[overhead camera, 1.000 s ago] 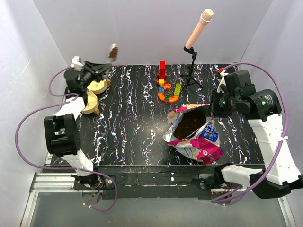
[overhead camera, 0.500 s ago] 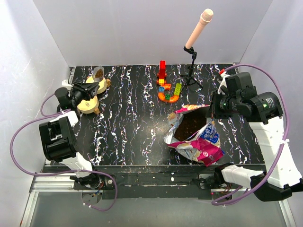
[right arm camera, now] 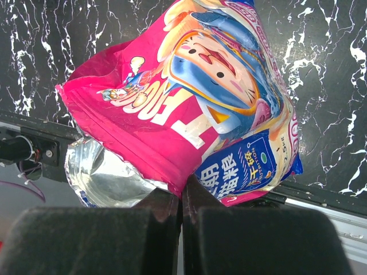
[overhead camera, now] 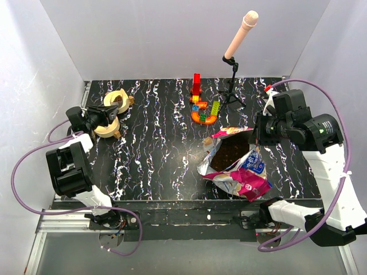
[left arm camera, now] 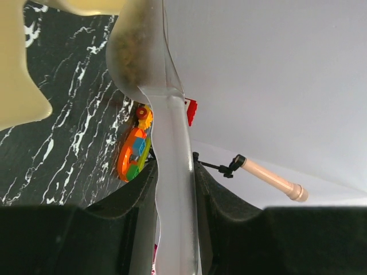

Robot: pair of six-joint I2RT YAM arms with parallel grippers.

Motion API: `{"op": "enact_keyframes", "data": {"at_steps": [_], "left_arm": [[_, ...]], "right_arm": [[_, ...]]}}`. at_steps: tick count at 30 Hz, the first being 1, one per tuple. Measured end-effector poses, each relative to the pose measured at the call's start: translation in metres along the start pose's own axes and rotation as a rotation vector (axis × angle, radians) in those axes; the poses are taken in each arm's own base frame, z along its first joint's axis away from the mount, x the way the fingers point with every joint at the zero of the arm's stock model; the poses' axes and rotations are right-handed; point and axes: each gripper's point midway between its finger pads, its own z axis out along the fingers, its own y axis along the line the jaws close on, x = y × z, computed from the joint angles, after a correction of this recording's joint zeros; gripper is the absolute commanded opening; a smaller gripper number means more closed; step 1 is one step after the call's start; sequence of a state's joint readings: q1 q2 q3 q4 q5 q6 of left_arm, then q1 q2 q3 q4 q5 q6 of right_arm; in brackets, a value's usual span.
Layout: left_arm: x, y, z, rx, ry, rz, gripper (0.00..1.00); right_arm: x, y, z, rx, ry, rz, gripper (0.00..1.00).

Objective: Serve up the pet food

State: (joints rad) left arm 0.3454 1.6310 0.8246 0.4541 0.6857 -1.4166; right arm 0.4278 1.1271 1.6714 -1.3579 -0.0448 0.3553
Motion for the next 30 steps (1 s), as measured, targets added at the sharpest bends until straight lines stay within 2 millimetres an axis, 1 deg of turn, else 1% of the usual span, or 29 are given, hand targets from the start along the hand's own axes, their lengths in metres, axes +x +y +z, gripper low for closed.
{"op": "enact_keyframes", "data": {"at_steps": [2,11,17,24,27,30], "left_arm": [[-0.002,0.003,0.002,-0.035,-0.001,-0.019,0.0],[-0.017,0.006,0.013,-0.163,-0.022,-0.114,0.0],[-0.027,0.017,0.021,-0.284,-0.035,-0.226,0.0],[-0.046,0.005,0.033,-0.369,-0.072,-0.29,0.0],[-0.057,-0.001,0.039,-0.443,-0.092,-0.334,0.0],[-0.062,-0.004,0.041,-0.501,-0.105,-0.37,0.0]], "right_arm": [[0.0,0.0,-0.001,0.0,-0.002,-0.001,0.01],[-0.001,-0.001,0.0,0.003,-0.006,-0.001,0.01],[-0.001,-0.002,0.0,0.009,-0.009,-0.002,0.01],[-0.002,-0.002,0.0,0.012,-0.011,-0.001,0.01],[-0.002,-0.002,0.0,0.012,-0.011,-0.001,0.01],[-0.002,-0.002,0.0,0.012,-0.012,-0.001,0.01]]}}
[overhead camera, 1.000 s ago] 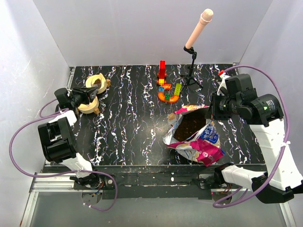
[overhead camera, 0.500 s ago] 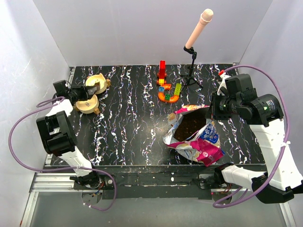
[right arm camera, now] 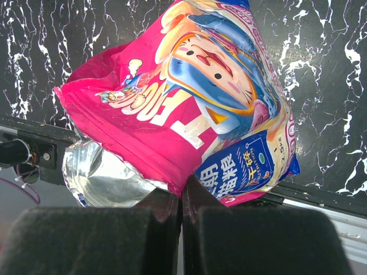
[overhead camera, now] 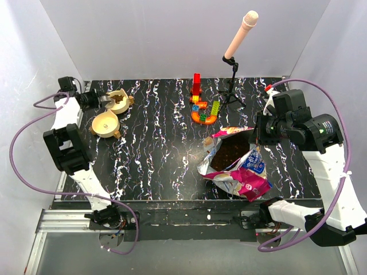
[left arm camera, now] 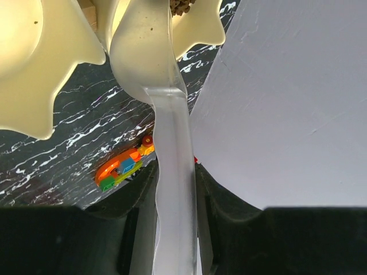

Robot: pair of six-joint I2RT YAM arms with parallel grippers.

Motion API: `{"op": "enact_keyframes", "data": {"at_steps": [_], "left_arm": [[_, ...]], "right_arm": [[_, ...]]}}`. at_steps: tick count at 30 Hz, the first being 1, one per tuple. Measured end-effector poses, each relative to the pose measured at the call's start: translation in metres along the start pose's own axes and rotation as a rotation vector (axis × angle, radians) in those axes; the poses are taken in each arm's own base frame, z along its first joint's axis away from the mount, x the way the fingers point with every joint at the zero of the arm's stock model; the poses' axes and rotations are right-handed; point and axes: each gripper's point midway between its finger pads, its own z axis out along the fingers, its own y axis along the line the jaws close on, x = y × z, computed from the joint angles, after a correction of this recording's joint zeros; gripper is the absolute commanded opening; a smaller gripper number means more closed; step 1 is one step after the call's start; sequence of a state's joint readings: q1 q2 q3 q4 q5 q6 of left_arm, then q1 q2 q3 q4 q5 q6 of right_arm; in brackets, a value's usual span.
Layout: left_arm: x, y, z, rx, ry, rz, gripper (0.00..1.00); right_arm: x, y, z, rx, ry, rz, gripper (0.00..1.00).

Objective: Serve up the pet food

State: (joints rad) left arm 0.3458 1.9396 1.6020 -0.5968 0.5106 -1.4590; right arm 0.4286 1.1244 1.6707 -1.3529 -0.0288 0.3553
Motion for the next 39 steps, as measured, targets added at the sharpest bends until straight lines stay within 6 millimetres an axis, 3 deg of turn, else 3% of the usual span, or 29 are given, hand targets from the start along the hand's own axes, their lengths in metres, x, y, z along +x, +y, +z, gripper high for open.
{"op": "enact_keyframes", "data": {"at_steps": [9,22,31,35,37,39], "left_arm": [[0.004,-0.014,0.0,-0.118,-0.011,-0.073,0.0],[0.024,-0.01,-0.008,-0.199,0.0,-0.131,0.0],[0.029,-0.022,-0.021,-0.157,-0.014,-0.115,0.0],[0.053,-0.04,-0.044,-0.078,0.001,0.001,0.0],[0.082,-0.045,-0.061,-0.028,0.032,0.099,0.0],[0.123,-0.039,-0.082,0.023,0.096,0.207,0.0]], "right_arm": [[0.0,0.0,0.0,0.0,0.0,0.0,0.01],[0.0,0.0,0.0,0.0,0.0,0.006,0.01],[0.0,0.0,0.001,0.0,0.002,0.008,0.01],[-0.001,0.0,0.002,0.005,0.003,0.008,0.01],[-0.001,-0.001,0.003,0.009,0.005,0.009,0.01],[-0.003,-0.001,0.005,0.011,0.005,0.009,0.01]]}}
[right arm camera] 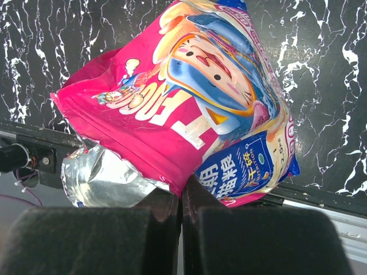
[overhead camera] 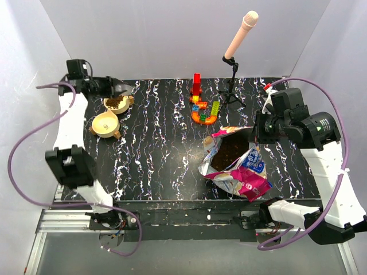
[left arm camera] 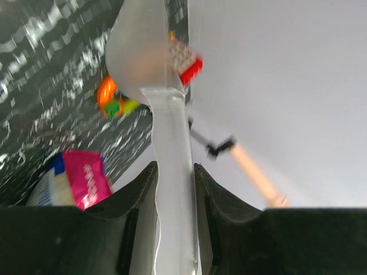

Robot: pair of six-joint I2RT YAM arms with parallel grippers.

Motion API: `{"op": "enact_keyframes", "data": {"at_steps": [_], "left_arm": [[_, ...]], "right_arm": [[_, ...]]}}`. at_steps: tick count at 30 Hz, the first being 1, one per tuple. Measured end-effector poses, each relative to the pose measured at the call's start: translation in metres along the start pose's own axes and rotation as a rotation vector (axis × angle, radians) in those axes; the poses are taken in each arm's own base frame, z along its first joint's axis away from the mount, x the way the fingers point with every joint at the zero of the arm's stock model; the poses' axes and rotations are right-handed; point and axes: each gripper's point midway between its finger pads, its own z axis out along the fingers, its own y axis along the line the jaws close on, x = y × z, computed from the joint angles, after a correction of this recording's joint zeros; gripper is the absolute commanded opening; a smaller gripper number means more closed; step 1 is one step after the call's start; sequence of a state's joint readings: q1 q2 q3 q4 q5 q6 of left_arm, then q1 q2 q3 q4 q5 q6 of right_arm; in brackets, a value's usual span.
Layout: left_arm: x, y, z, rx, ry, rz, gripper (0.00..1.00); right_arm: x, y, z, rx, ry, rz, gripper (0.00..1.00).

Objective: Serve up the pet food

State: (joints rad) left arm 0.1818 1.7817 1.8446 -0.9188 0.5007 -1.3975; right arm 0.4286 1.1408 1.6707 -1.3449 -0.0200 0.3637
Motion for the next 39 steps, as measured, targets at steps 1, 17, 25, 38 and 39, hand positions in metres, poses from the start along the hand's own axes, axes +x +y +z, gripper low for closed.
{"op": "enact_keyframes", "data": {"at_steps": [1,17,25,38,39], "left_arm": [[0.02,0.001,-0.009,0.023,0.034,0.042,0.0],[0.302,0.089,-0.192,0.265,0.786,0.735,0.0],[0.344,0.112,-0.255,0.276,1.015,0.826,0.0],[0.39,0.151,-0.2,0.048,1.107,0.755,0.0],[0.391,0.152,-0.184,0.017,1.08,0.739,0.0]], "right_arm": [[-0.001,0.0,0.001,0.003,0.001,0.0,0.01],[-0.03,-0.011,0.018,0.12,0.021,-0.024,0.01],[-0.061,-0.005,0.035,0.158,0.05,-0.01,0.01],[-0.06,0.006,0.033,0.115,0.035,0.038,0.01],[-0.058,0.006,0.031,0.112,0.033,0.043,0.01]]}}
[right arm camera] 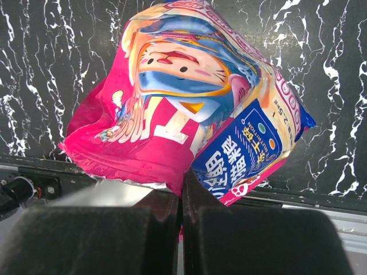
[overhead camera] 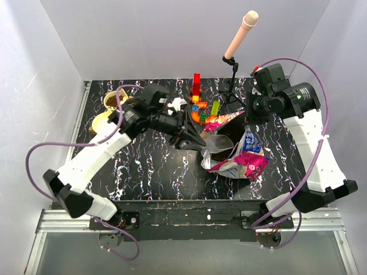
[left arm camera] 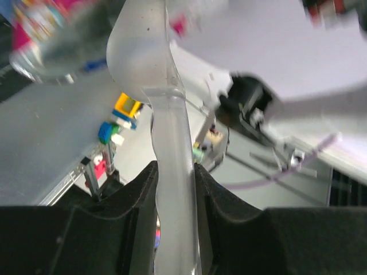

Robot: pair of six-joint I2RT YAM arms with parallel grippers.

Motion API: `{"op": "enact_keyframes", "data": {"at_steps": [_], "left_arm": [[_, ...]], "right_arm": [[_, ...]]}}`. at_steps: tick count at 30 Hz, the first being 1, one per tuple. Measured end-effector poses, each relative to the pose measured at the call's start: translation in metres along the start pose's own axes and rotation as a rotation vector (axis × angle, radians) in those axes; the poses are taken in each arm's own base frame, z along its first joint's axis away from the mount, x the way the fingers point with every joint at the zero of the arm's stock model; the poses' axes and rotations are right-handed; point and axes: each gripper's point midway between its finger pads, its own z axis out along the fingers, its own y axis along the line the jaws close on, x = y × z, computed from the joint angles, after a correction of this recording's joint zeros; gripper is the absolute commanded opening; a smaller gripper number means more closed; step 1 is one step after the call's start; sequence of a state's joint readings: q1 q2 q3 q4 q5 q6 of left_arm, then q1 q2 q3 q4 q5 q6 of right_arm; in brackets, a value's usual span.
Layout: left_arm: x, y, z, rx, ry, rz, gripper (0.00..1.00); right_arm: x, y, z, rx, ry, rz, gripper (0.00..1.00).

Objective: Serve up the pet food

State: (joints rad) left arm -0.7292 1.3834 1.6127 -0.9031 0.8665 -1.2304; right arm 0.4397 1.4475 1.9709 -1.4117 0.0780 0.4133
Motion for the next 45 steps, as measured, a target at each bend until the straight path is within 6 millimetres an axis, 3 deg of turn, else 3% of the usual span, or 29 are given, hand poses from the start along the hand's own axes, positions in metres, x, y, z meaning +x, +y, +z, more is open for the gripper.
{"op": "enact_keyframes", "data": {"at_steps": [5,8,14,17,20,26,32,39,45], "left_arm": [[-0.05,0.041,0.033,-0.161,-0.103,-0.142,0.0],[-0.067,0.057,0.042,-0.247,-0.15,-0.206,0.0],[-0.101,0.068,0.059,-0.398,-0.24,-0.295,0.0],[-0.113,0.09,0.069,-0.491,-0.274,-0.339,0.0],[-0.112,0.117,0.077,-0.547,-0.256,-0.409,0.0],[-0.109,0.13,0.101,-0.551,-0.229,-0.394,0.0],[-0.119,0.16,0.165,-0.463,-0.114,-0.278,0.0],[-0.124,0.153,0.179,-0.244,-0.147,-0.028,0.0],[-0.114,0.127,0.172,-0.028,-0.138,0.101,0.0]], "right_arm": [[0.012,0.004,-0.009,-0.025,0.002,0.022,0.01],[0.02,0.012,-0.015,-0.06,0.015,0.026,0.01],[0.041,0.03,-0.022,-0.145,0.06,0.026,0.01],[0.048,0.039,-0.024,-0.178,0.078,0.021,0.01],[0.051,0.045,-0.026,-0.199,0.091,0.019,0.01],[0.051,0.044,-0.025,-0.2,0.077,0.016,0.01],[0.055,0.039,-0.023,-0.199,0.054,0.01,0.01],[0.057,0.033,-0.021,-0.203,-0.002,-0.02,0.01],[0.058,0.02,-0.026,-0.188,-0.092,-0.062,0.01]]}}
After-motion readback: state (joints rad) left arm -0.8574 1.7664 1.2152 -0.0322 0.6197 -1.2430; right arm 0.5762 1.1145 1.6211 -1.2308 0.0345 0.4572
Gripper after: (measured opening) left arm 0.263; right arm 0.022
